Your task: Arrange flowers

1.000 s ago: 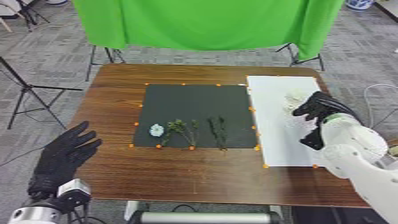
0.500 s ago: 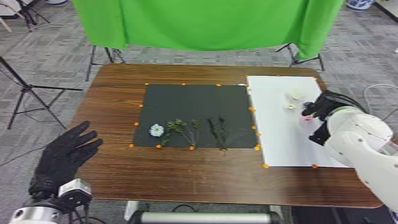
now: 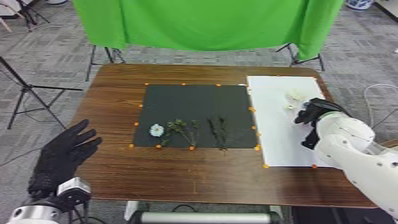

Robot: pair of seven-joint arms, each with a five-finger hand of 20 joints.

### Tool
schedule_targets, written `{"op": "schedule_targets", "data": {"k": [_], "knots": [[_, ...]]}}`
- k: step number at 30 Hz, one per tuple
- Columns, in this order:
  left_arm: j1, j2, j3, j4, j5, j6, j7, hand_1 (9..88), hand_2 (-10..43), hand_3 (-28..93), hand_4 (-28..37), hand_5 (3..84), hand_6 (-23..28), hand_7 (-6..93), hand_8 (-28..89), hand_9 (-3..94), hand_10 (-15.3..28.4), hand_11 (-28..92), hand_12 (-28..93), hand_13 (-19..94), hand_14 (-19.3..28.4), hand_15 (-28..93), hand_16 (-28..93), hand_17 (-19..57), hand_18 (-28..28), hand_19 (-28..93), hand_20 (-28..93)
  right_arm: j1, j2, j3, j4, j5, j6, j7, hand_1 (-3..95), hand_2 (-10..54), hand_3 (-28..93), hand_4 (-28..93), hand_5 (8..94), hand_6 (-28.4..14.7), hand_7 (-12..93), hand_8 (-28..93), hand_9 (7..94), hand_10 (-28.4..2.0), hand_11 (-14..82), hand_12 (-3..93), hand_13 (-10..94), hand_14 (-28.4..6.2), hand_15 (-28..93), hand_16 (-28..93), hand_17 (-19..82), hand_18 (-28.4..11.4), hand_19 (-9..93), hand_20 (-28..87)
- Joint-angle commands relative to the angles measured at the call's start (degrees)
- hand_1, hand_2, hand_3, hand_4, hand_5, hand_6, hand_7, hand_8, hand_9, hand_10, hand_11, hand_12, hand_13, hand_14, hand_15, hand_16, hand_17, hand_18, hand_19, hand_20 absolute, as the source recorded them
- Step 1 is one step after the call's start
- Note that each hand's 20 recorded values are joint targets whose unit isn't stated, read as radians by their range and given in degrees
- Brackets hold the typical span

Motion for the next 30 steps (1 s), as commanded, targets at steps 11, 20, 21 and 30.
{"op": "schedule_targets", "data": {"k": [11,20,21,30], "knots": [[0.7,-0.65,-0.63,-0.60,0.18,0.11,-0.81,23.8,5.7,82,-21.0,36.9,10.3,14.1,-10,33.1,19.5,24,9,25,26.5,46,-9,-9.3,24.2,60,-8,9.4,4.9,-17.3,0.1,-9.6,22.3,2.2,51.8,-9.5,81,-28,79.7,1.0,31,-1,90.4,-7.5,22.9,31.1,84,-2.3,78,14,41,-19.2,93,11],[0.9,-0.54,-1.67,-1.09,0.18,0.39,-0.68,23.6,5.6,82,-21.0,37.0,10.3,14.1,-10,33.1,19.5,24,8,25,26.5,46,-9,-9.3,24.2,60,-8,14.5,-0.2,-16.4,-5.0,-11.3,20.7,-3.9,52.7,-9.5,81,-28,82.5,-0.1,27,2,92.1,-7.4,22.3,32.0,86,-1.8,77,15,42,-19.5,93,13],[0.7,-0.66,-1.83,-0.98,0.28,0.24,-0.82,23.6,5.6,82,-21.0,37.0,10.3,14.1,-10,33.1,19.5,24,8,25,26.5,46,-9,-9.3,24.2,60,-8,16.0,-2.0,-17.2,-5.0,-10.6,20.0,-5.4,52.6,-9.5,81,-28,82.7,-0.1,27,2,92.2,-7.4,22.2,32.0,86,-1.8,77,15,42,-19.5,93,13],[-1.6,-0.19,-1.04,-0.27,0.53,-0.47,-2.42,23.7,5.5,82,-21.2,37.0,10.3,14.3,-10,33.1,19.6,24,8,25,26.6,46,-9,-9.3,24.2,60,-8,26.2,-19.2,-29.1,2.1,-9.2,18.4,-9.7,52.6,-9.5,82,-28,83.2,-0.3,26,3,92.4,-7.4,22.1,32.2,86,-1.5,76,16,42,-19.4,93,14]]}}
